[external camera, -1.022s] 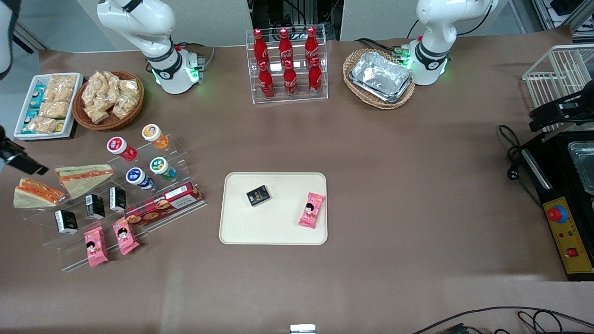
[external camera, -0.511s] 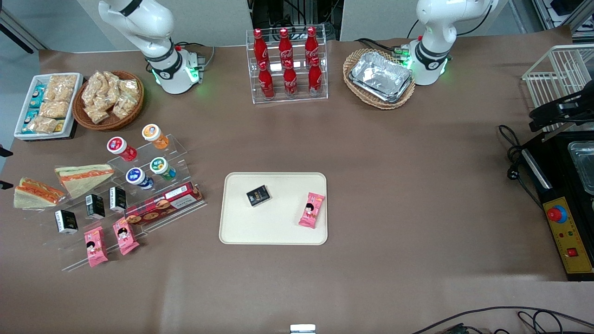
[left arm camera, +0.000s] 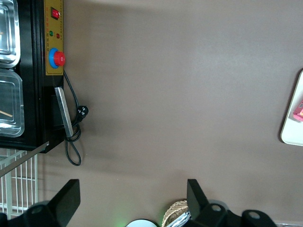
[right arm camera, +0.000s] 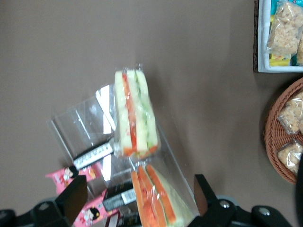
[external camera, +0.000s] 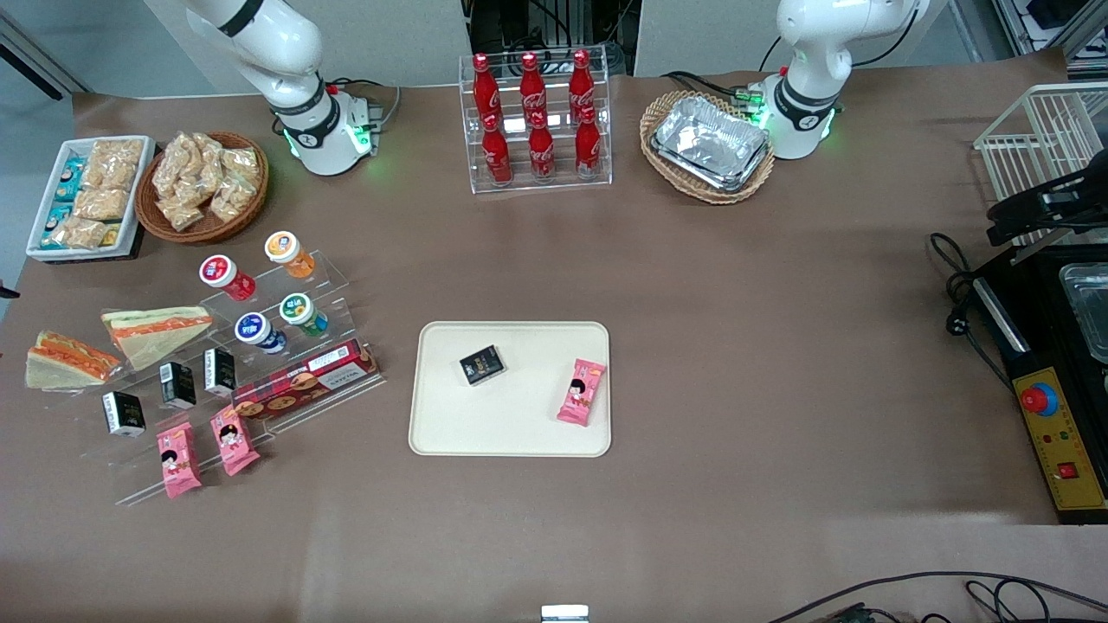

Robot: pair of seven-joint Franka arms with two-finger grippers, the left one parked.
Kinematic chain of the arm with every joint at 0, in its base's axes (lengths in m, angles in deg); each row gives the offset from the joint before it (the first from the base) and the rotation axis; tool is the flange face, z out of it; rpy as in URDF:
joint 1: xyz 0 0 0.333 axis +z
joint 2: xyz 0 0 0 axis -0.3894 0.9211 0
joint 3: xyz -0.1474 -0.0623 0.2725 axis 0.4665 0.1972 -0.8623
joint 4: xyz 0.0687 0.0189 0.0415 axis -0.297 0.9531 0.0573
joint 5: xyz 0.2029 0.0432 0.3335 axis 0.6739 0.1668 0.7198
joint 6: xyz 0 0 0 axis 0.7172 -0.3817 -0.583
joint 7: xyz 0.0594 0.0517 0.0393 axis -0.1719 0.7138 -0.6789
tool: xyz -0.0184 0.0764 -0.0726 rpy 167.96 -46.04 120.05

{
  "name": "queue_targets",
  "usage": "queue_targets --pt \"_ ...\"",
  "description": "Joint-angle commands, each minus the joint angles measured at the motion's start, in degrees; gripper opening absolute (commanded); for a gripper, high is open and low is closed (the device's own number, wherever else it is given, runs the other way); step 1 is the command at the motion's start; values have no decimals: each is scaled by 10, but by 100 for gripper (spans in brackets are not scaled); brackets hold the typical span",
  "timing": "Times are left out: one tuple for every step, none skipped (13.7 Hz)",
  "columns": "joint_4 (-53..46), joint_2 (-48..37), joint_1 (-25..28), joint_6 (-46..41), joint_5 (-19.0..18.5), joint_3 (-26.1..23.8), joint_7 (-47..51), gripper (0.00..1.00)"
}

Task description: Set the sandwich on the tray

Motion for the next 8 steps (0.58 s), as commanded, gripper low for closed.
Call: queue_targets --pt "-13 28 -27 30 1 -4 10 100" --pt "-10 36 -27 39 1 -4 16 100" --pt "-9 42 -28 46 4 -4 21 100" --pt "-5 44 -27 51 4 -5 31 100" --pt "1 46 -28 60 7 -5 39 100" --pt "8 47 -27 70 9 -5 41 100" --pt "19 46 -27 81 9 -5 41 100" --pt "26 46 -27 87 9 -6 41 100"
